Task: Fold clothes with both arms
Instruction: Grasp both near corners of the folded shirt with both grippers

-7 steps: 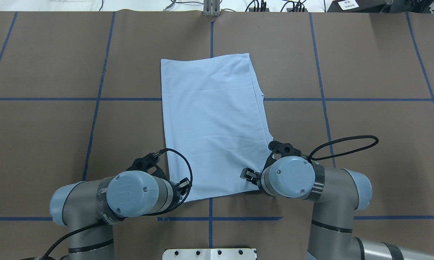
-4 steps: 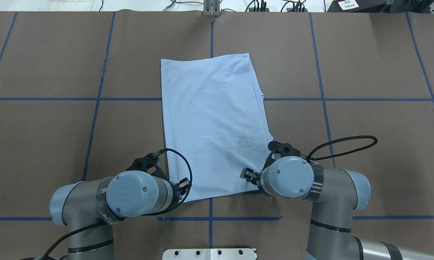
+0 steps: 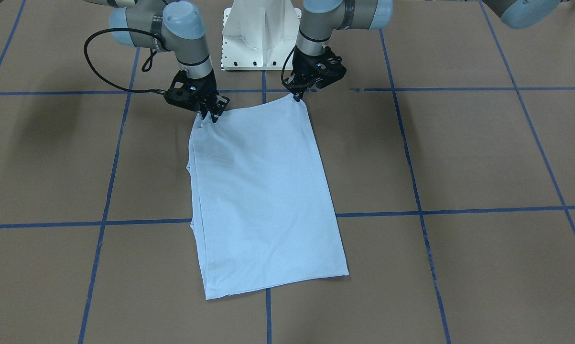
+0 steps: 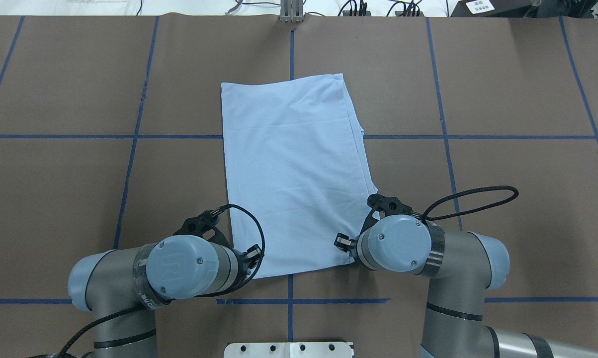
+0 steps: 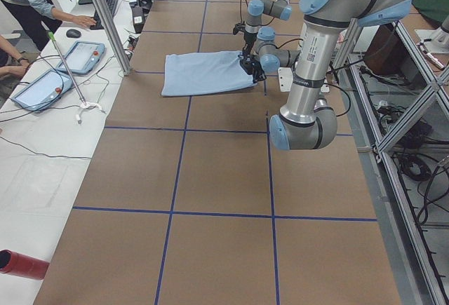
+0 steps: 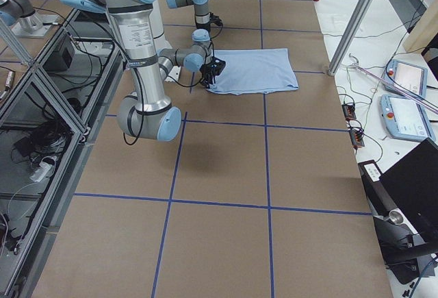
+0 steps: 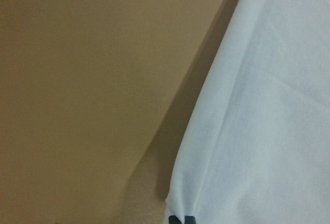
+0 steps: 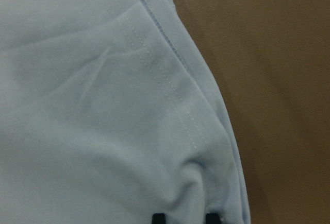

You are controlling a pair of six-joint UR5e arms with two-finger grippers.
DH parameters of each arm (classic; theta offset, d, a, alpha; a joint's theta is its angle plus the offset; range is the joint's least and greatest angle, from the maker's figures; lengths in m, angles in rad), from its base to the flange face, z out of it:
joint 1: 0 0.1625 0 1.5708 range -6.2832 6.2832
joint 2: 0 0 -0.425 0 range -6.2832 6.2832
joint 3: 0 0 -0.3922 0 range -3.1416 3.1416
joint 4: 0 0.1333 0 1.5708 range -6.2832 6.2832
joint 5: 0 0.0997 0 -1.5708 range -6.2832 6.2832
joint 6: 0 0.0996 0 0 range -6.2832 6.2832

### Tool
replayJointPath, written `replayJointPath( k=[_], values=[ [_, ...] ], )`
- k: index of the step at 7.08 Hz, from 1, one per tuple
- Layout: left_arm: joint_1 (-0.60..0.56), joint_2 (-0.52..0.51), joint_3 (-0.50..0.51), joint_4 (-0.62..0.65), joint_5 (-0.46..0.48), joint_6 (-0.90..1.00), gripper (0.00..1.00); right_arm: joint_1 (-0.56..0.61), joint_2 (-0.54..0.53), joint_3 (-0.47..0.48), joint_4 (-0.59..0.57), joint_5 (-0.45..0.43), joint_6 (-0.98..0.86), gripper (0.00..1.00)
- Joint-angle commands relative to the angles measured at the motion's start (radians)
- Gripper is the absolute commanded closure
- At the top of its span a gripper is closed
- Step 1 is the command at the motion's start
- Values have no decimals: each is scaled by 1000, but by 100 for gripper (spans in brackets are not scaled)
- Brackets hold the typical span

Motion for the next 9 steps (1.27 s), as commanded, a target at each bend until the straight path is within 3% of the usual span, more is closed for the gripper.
replayJointPath(
  k=[1,4,7,9],
  values=[
    [0,0,1,0,0,0,100,2,14,0,0,1,-2,100],
    [2,15,-27,2,2,0,100,16,23,24,3,4,3,100],
    [90,17,-230,219,5,0,100,-28,-58,212,-2,49,4,100],
    [159,17,-304,300,5,-2,100,-96,-122,312,-2,151,13,100]
  ],
)
